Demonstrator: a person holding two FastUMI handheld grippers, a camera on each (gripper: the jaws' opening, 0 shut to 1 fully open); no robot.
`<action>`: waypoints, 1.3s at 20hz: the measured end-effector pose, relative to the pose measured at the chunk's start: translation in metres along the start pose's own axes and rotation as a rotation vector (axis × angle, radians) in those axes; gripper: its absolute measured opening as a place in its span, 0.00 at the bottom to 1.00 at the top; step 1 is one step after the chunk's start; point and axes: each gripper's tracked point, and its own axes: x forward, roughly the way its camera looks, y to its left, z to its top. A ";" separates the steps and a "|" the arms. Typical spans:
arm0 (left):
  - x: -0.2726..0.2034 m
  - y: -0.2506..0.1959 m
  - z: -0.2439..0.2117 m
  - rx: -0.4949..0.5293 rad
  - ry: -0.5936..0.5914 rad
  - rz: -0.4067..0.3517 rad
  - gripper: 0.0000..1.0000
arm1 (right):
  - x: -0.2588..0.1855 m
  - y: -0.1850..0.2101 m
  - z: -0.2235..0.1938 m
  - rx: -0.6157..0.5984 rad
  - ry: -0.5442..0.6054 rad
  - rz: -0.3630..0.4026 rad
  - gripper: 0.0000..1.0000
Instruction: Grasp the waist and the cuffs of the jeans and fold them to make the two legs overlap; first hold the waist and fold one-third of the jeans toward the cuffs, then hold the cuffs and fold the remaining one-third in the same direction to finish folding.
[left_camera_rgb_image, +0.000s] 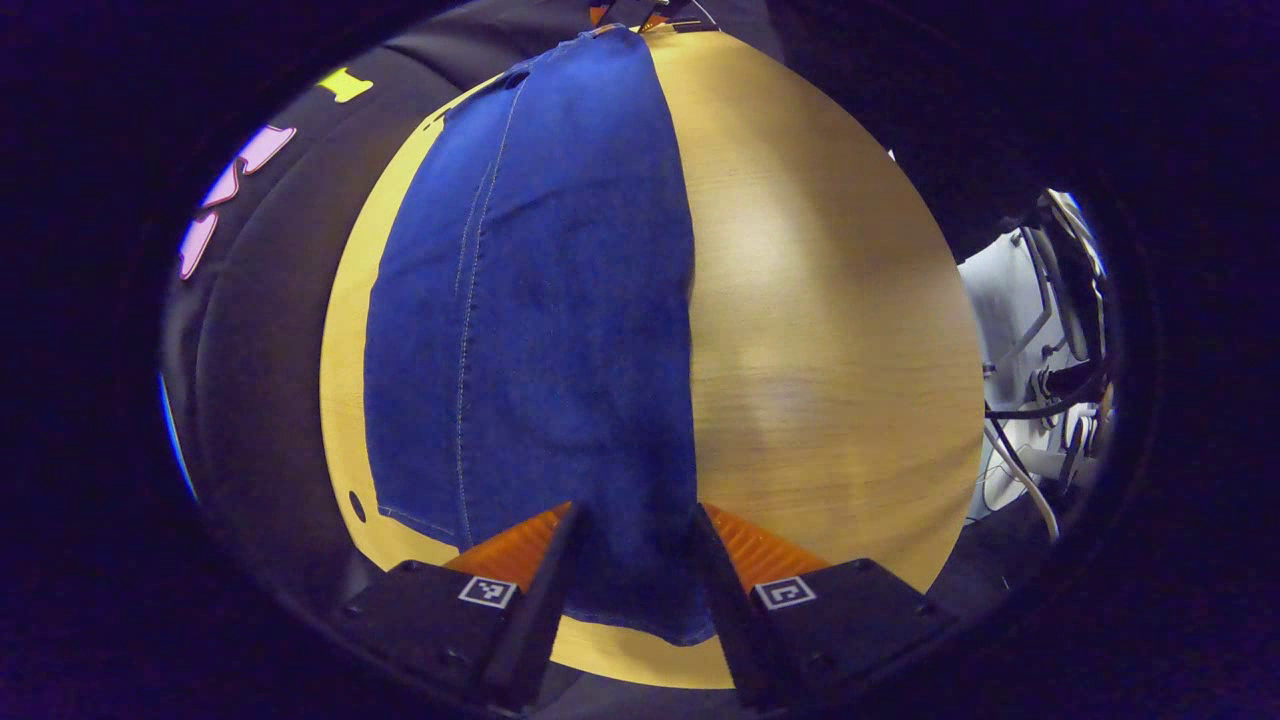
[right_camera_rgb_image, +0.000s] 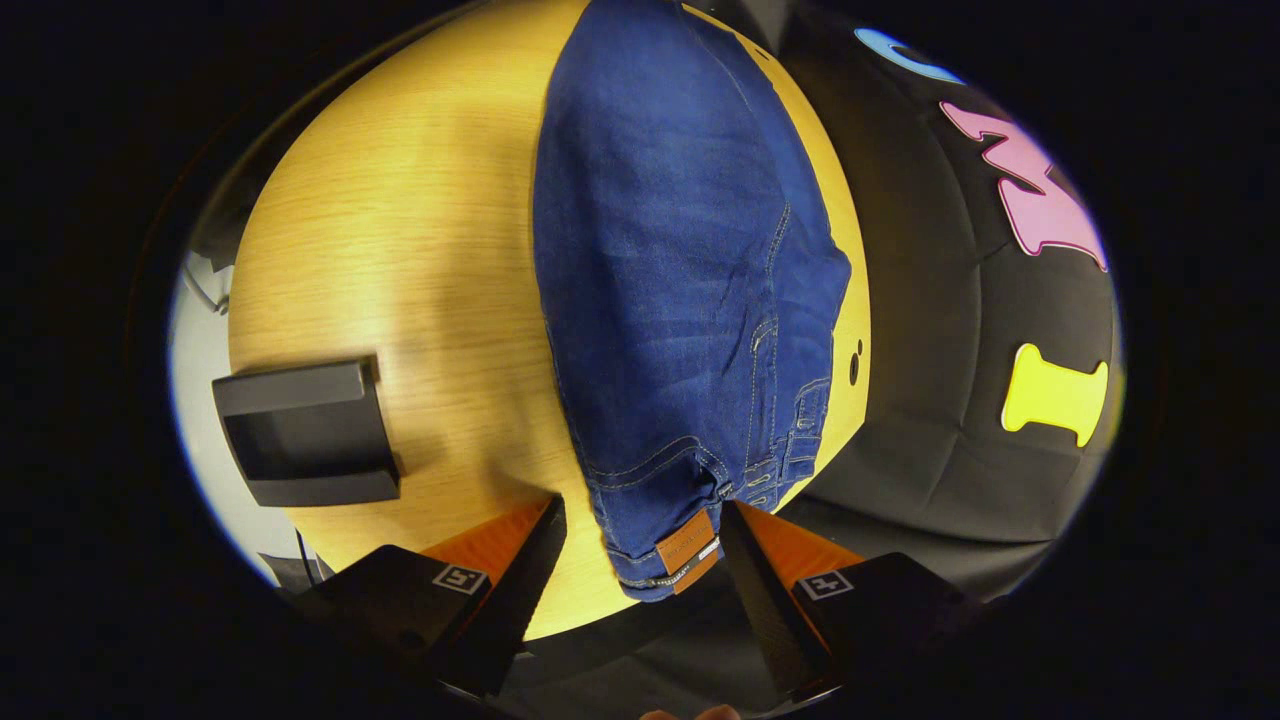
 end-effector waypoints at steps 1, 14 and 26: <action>-0.001 0.001 0.001 0.008 0.003 -0.006 0.69 | 0.003 -0.001 0.001 -0.015 -0.003 0.002 0.95; 0.001 0.002 0.007 -0.393 0.028 -0.134 0.06 | 0.024 0.001 0.009 0.248 0.105 0.117 0.13; -0.055 0.085 0.028 -0.634 -0.090 -0.075 0.06 | -0.027 -0.132 0.032 0.774 -0.068 -0.048 0.11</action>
